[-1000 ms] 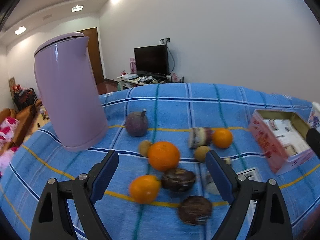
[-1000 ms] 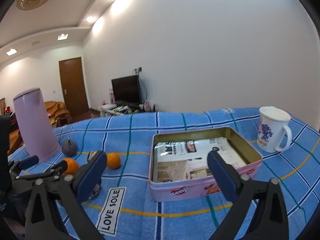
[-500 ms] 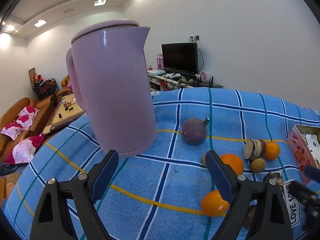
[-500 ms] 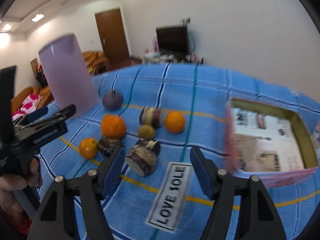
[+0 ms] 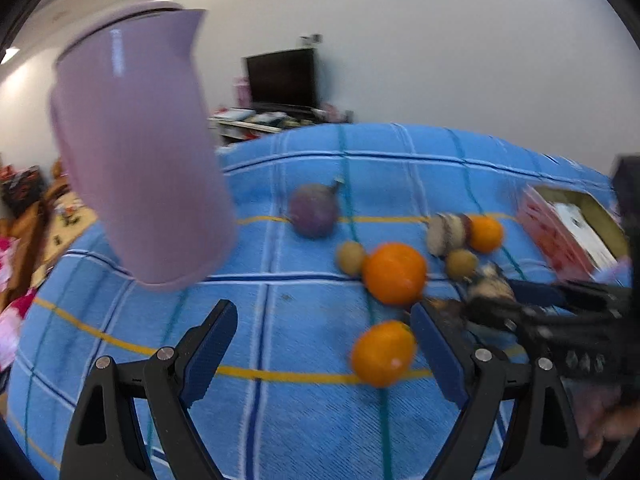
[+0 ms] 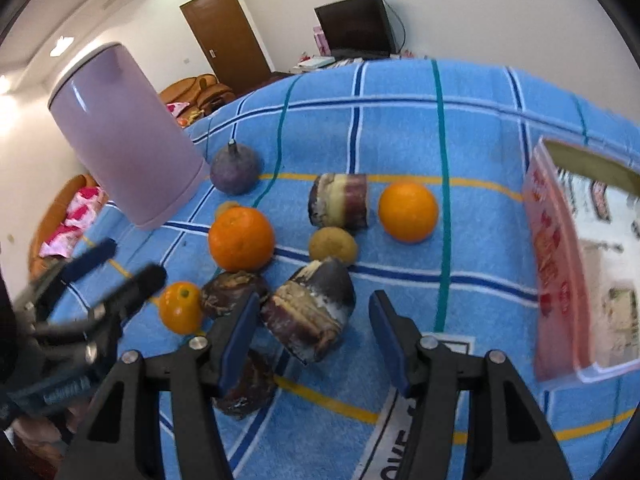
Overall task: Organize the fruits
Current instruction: 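Move right tool to the striped purple cylinder while left tool approaches an orange, then close right tool on the striped cylinder while left tool closes on the orange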
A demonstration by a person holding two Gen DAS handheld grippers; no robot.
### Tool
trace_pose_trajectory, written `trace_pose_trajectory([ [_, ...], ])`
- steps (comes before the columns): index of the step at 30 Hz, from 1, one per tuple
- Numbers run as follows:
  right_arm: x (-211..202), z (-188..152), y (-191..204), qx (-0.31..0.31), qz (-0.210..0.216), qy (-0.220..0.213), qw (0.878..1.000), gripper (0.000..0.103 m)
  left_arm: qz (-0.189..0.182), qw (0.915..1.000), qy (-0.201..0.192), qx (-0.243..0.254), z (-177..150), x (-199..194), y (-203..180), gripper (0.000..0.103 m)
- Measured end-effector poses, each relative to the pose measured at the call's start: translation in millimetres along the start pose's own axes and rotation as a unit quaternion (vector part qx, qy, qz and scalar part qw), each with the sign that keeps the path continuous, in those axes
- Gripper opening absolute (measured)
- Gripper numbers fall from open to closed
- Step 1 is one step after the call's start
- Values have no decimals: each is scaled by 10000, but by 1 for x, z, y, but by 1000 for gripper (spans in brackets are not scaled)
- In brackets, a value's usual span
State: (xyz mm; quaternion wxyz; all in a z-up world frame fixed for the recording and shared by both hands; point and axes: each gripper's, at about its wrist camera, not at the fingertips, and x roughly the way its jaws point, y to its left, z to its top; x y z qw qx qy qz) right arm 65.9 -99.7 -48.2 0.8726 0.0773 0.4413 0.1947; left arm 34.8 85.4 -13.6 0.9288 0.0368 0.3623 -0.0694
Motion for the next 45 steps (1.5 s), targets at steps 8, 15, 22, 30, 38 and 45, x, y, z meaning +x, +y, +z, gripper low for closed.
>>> trace_pose_trajectory([
  [8, -4, -12, 4, -272, 62, 72, 9996, 41, -180, 9992, 181, 310, -11, 4, -9, 89],
  [15, 2, -9, 5, -242, -44, -79, 9997, 42, -45, 9988, 347, 337, -12, 19, -11, 89],
  [22, 5, -5, 3, -266, -164, -145, 9994, 41, -336, 9976, 508, 331, -12, 31, -17, 37],
  [30, -13, -13, -3, -174, -150, -500, 9985, 41, -437, 9988, 231, -46, -8, 22, -6, 37],
  [38, -59, -15, -10, -229, 65, -1285, 9914, 41, -284, 9952, -868, -345, 1, -7, -4, 37],
  [45, -90, -21, -21, -355, -310, -1818, 9822, 41, -240, 9926, -1100, -454, 4, -14, -26, 37],
])
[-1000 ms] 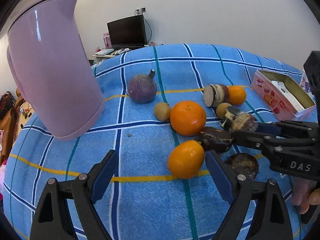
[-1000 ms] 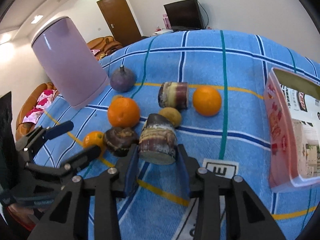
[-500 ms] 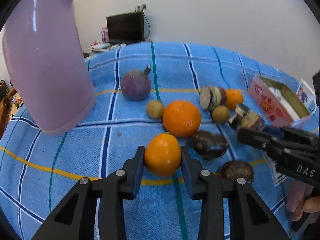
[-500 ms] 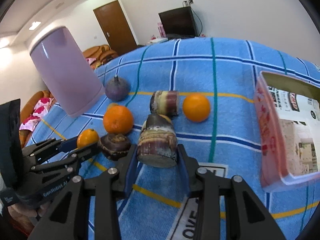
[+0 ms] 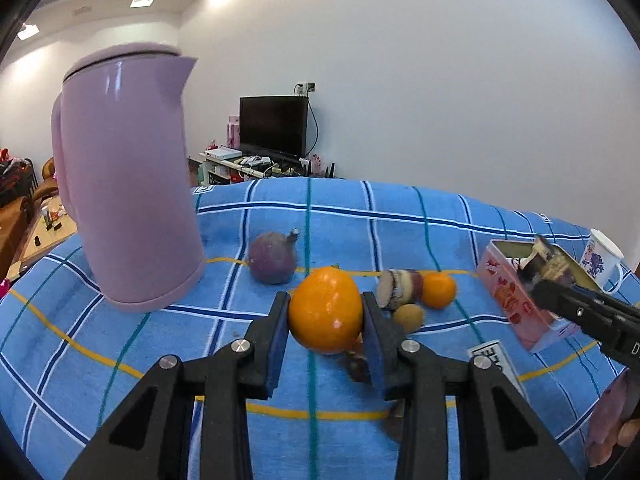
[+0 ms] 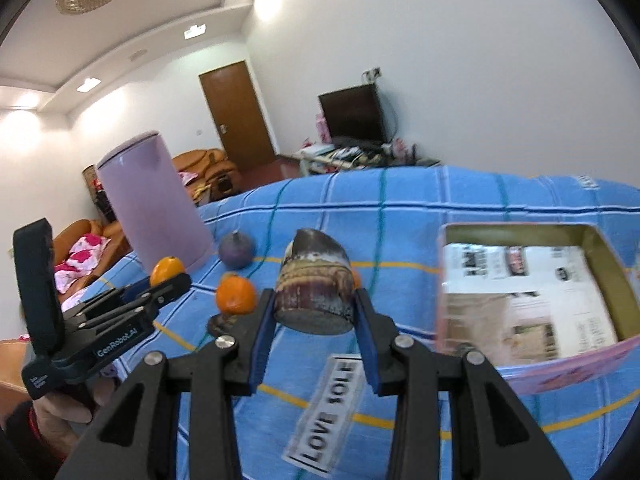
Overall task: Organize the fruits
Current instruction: 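Close right tool on the striped cylinder while left tool closes on the orange, then carry the cylinder with right tool while left tool carries the orange over the pink tin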
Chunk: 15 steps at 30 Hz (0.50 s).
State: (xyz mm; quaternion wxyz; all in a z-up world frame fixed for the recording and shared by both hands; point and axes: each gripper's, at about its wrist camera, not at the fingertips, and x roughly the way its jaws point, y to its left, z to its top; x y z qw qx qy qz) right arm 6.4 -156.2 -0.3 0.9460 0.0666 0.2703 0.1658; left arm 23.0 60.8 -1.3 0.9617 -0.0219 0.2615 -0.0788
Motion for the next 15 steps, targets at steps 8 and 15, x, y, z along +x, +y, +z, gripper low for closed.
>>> trace_pose_trajectory([
  [8, -39, 4, -46, 101, -675, -460, 9966, 41, 16, 9993, -54, 370, 3, 1, -53, 37],
  [15, -57, 5, -97, 430, -1110, -516, 9916, 41, -131, 9975, -24, 694, 4, 11, -108, 37],
])
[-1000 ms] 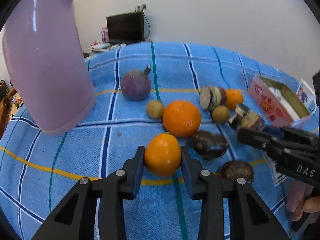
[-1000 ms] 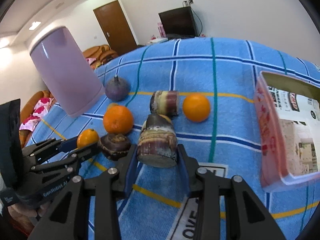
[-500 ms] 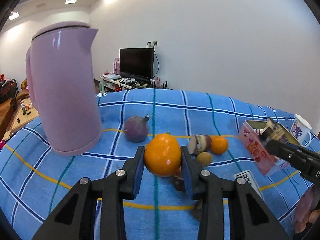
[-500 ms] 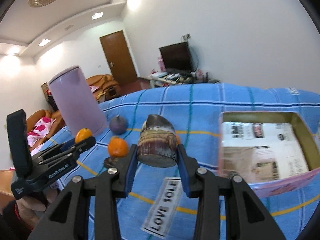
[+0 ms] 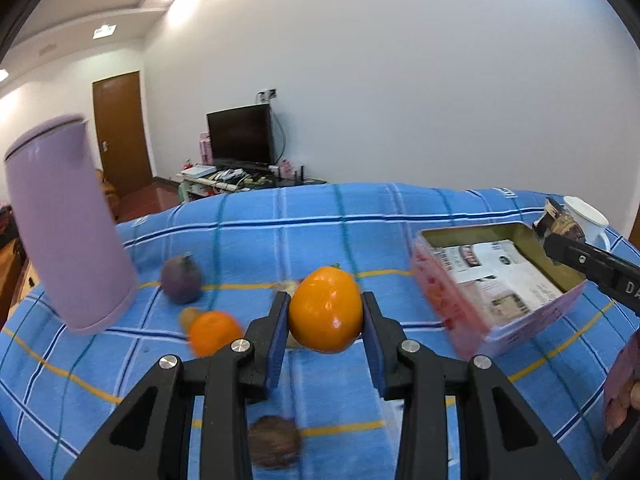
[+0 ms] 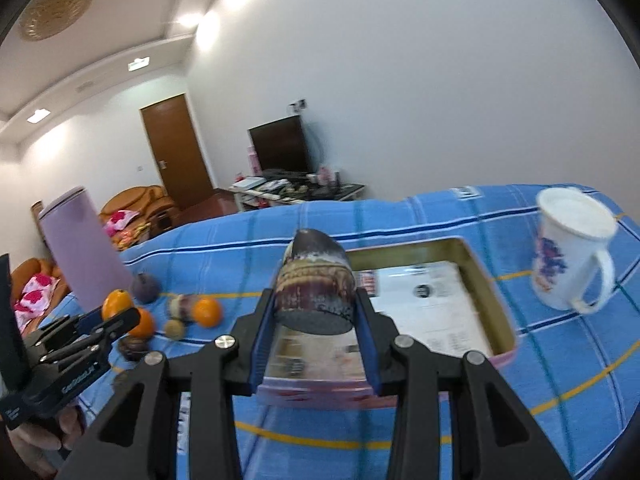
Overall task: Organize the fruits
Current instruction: 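Carry the cylinder with right tool while left tool carries the orange over the pink tin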
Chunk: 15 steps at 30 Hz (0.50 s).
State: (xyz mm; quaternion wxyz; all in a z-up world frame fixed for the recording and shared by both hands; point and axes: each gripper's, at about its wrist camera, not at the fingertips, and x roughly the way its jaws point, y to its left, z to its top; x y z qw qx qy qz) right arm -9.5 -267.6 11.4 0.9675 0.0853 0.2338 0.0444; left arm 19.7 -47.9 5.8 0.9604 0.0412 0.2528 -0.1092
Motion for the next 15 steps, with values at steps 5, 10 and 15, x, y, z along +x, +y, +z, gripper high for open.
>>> trace_pose_trajectory([
  [5, -5, 2, -29, -17, -369, -58, 9993, 41, -171, 9998, -22, 70, 10, 7, -34, 37],
  [10, -5, 1, -47, -152, -683, 5, 9975, 41, -323, 9994, 70, 99, 18, 21, -68, 37],
  [15, -3, 0, -55, -312, -849, 74, 9959, 41, -391, 9988, 203, 198, 21, 38, -100, 37],
])
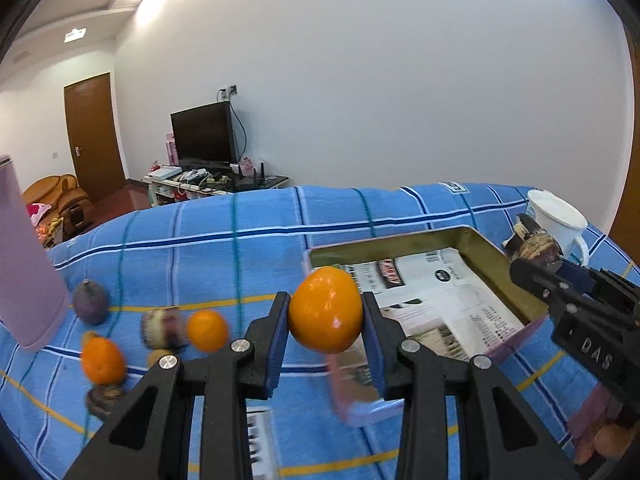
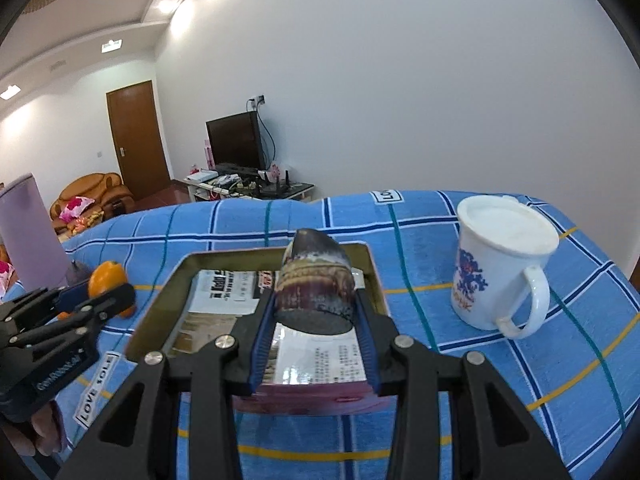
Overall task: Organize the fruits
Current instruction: 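Carry the cylinder with right tool while left tool carries the orange over the pink tin, then open right tool to drop the cylinder while left tool drops the orange into the tin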
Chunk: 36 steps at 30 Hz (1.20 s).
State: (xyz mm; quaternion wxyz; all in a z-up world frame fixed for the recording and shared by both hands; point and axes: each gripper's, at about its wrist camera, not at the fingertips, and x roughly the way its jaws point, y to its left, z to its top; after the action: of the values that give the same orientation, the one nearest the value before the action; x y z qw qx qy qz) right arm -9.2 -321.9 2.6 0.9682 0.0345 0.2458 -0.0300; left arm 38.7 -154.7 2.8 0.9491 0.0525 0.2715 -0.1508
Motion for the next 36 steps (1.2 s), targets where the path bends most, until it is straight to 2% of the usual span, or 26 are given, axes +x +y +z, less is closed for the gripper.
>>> trace_pose_trajectory([
  [11, 17, -6, -2, -152, -80, 360, 9992, 41, -31, 9992, 368, 144, 1, 34, -37, 37],
  [23, 25, -7, -8, -54, 31, 624, 9980, 41, -118, 9958, 875, 226, -2, 55, -43, 37],
  [36, 30, -8, -15, 197, 253, 800, 9963, 43, -142, 9957, 887, 244, -2, 56, -46, 37],
])
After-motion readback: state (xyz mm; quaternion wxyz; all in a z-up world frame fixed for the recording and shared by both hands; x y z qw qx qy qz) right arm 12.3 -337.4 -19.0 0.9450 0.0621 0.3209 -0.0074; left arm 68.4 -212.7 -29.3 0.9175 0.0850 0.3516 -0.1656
